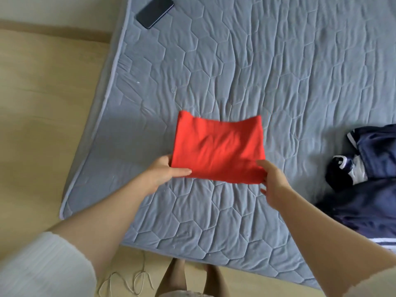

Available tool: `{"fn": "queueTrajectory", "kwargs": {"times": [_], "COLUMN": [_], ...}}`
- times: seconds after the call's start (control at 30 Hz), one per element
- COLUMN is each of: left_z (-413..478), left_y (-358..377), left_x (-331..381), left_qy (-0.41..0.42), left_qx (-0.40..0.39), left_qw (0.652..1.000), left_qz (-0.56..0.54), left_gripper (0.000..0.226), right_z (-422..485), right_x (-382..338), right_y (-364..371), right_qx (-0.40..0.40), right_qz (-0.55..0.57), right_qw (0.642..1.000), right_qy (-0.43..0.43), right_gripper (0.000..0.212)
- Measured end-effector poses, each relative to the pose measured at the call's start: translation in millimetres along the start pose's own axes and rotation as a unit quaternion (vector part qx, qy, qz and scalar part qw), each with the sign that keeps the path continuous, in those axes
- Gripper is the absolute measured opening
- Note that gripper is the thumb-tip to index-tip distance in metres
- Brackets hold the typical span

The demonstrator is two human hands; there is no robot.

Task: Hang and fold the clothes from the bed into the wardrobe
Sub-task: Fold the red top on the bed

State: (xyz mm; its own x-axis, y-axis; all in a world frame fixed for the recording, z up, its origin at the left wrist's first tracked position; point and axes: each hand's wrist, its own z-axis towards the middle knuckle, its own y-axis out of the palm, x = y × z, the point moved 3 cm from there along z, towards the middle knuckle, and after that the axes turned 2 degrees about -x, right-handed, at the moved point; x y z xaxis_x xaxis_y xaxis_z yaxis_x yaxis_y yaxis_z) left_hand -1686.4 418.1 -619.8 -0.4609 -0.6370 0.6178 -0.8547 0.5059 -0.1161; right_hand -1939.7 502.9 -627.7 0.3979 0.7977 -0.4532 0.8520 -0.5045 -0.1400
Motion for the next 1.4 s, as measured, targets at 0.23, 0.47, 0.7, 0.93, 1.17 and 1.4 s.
{"fn": "queueTrajectory", "kwargs": {"times": [0.23,0.47,0.7,0.93,1.17,1.4], "left_z": [-16,-1,14,-7,3,58], "left_y": [22,36,38,45,98,82], "left_x": [-96,-102,-91,-75,-82,-113], "left_qy": [-0.118,-0.103,-0.072,0.101,0.349,0.253], "left_qx": [0.015,0.061,0.139,0.3,0.127,0.145], "left_qw": [0.991,0.991,0.986,0.881,0.697,0.693], "left_qz": [0.059,0.058,0.048,0.352,0.613,0.659], "left_gripper": [0.024,0.024,0.03,0.033,0.05,0.062], "right_z": [-10,0,12,-9,6,56], "right_x": [86,100,110,87,110,125], "right_y": [-4,-1,-9,5,40,56], "right_qx": [-0.001,-0.021,0.059,0.224,0.042,0.017], "right_qz": [-0.073,-0.089,-0.14,-0.376,-0.609,-0.675], "right_qw": [0.993,0.993,0.987,0.865,0.725,0.673], "right_qy": [0.096,0.073,0.052,-0.246,-0.319,-0.302], "right_gripper": [0.023,0.017,0.028,0.03,0.05,0.058]}}
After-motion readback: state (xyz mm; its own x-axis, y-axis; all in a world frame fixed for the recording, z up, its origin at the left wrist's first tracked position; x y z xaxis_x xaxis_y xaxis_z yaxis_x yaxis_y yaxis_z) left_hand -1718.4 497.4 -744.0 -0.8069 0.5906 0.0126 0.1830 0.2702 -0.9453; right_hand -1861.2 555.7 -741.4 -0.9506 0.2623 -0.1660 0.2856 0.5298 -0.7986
